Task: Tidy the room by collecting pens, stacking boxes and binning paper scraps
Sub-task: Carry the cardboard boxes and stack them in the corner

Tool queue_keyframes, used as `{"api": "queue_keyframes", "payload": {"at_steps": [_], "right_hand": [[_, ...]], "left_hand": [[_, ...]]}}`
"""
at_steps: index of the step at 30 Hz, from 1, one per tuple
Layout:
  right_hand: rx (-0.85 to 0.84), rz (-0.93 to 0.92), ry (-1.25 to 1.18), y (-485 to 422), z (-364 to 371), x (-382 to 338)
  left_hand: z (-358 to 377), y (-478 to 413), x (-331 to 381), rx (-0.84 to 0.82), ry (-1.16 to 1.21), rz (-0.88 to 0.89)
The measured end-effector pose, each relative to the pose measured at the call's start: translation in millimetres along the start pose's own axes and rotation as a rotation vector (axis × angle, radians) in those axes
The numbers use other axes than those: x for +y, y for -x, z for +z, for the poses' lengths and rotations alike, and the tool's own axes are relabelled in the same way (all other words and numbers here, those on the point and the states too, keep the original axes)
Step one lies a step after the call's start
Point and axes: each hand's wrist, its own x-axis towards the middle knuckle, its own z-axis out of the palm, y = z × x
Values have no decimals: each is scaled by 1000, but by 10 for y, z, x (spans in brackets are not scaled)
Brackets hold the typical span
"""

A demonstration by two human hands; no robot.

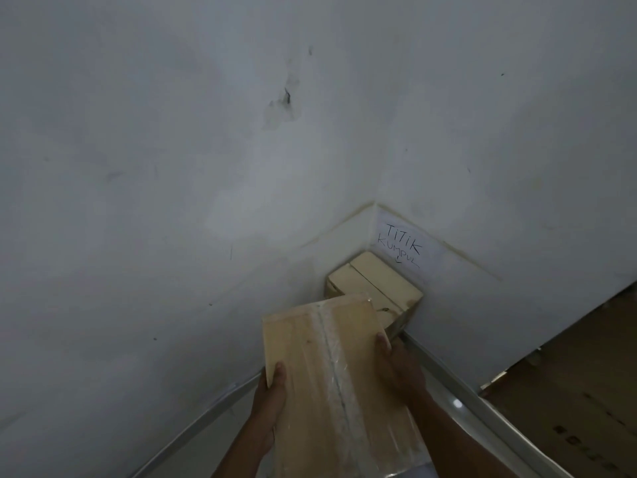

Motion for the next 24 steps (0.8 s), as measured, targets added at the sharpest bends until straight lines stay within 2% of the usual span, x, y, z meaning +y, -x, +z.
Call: {"api": "queue_keyframes", "payload": {"at_steps": [13,19,24], "right_hand": [[36,111,-7,-566,-61,-65],[-4,142,-20,-1146,-263,68],[-14,122,7,-1834,-487,196]], "left_hand": [[331,-504,376,-73,-63,19],[833,-813,541,-65,-79,12],[1409,-1097,663,5,-57,-14]]}}
